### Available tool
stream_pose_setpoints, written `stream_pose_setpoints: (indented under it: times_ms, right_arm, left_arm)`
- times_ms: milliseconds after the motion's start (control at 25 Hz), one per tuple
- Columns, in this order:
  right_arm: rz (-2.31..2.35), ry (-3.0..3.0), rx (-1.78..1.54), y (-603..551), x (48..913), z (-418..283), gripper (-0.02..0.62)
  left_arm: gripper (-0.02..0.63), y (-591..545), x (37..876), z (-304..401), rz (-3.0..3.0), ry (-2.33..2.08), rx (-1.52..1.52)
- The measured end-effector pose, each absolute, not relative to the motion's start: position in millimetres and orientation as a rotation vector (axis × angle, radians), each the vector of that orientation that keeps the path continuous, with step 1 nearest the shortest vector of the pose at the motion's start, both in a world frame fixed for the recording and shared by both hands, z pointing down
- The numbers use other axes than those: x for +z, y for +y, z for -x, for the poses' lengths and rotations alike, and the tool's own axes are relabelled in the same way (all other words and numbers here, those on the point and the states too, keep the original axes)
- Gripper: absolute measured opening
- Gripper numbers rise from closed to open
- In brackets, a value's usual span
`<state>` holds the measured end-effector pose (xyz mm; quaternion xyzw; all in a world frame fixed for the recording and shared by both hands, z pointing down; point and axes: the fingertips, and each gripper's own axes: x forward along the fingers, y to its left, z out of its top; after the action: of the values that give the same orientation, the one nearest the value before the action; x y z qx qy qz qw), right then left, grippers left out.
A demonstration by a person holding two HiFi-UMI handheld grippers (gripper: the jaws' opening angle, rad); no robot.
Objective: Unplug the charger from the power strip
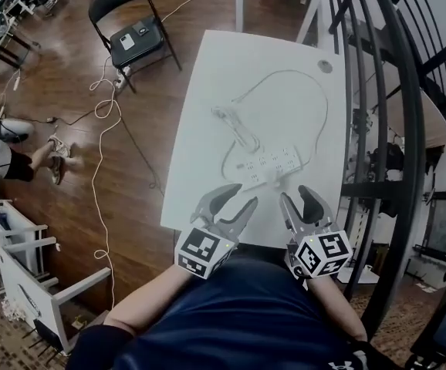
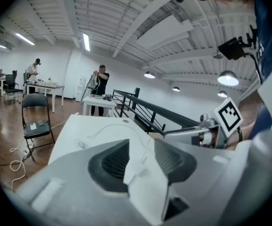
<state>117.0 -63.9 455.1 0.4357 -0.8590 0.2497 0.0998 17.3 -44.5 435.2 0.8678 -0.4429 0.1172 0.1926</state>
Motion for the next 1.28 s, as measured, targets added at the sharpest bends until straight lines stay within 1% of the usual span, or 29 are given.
stream_pose_setpoints:
  times_ms: [40, 240, 480, 960, 1120, 1280]
  right_arm:
    - [-1.276, -2.524, 0.734, -64, 464, -117, 0.21]
    - [-1.213, -2.429, 0.664, -68, 519, -111, 0.219]
    - [-1.236, -2.276, 0.803, -82, 575, -102, 0.219]
    - [-1.181, -2.141, 0.642, -96, 616, -75, 0.216]
    - [-1.203, -2.1, 0.616, -100, 625, -74, 0.201]
    - [-1.218, -2.075, 0.587, -104, 626, -76, 0.167]
  left_arm:
    - [0.176, -43, 445, -18, -2.432, -1.232, 0.355]
    - [0.176, -54, 507, -6, -2.394, -1.265, 0.49]
    - [0.175, -79, 561, -4, -2.423, -1.244, 0.651]
    - [0.175, -97, 624, -21, -2.467, -1.126, 0.867]
    - [0.175, -100, 638, -23, -2.478, -1.118, 0.892]
    - [0.172, -101, 641, -21, -2.498, -1.128, 0.836]
